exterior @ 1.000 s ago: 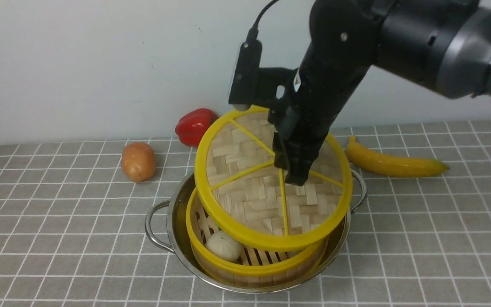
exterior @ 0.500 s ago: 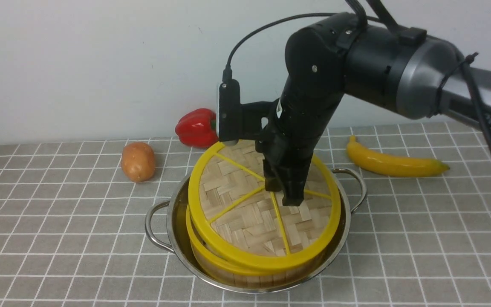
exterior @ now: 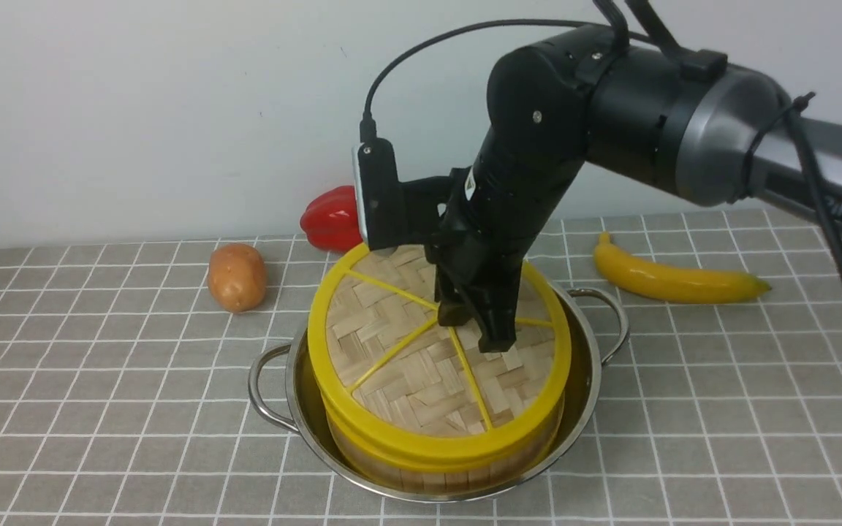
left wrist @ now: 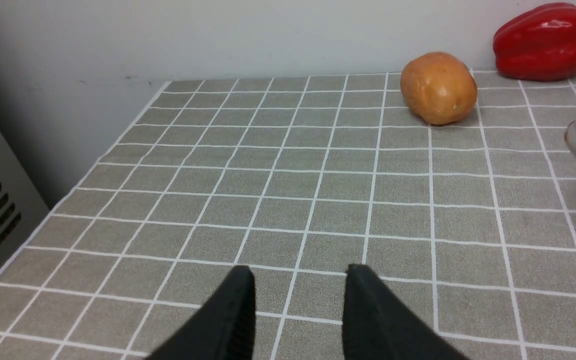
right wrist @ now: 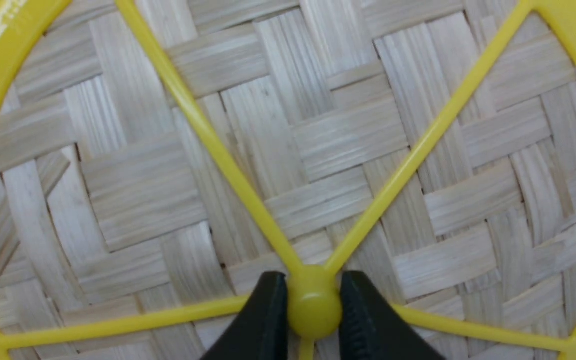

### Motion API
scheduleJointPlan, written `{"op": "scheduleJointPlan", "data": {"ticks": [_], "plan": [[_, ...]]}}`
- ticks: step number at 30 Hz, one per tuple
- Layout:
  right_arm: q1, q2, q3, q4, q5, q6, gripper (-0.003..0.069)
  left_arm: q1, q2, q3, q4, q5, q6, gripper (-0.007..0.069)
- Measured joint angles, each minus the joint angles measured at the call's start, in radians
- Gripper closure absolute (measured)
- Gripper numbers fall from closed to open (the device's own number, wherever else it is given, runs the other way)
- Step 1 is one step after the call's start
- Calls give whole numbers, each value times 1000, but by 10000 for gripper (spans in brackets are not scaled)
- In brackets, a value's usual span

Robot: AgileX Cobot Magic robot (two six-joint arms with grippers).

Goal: Place the steamer in the pot on the grey tablecloth, and put the lid on the steamer.
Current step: 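Place the bamboo steamer lid onto the steamer basket in the pot with the right gripper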

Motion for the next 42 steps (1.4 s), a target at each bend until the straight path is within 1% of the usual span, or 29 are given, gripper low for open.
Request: {"op": "scheduleJointPlan", "data": {"ticks": [5, 15, 30, 42], "plan": [[0, 19, 0, 0, -13, -4, 511, 0, 0, 0, 0, 0, 0, 382], [0, 50, 0, 3, -47, -53, 511, 0, 0, 0, 0, 0, 0, 382], [0, 53, 0, 0, -55, -55, 511, 0, 0, 0, 0, 0, 0, 382], [3, 37, 0, -39, -40, -51, 511, 0, 0, 0, -1, 0, 0, 382]]}}
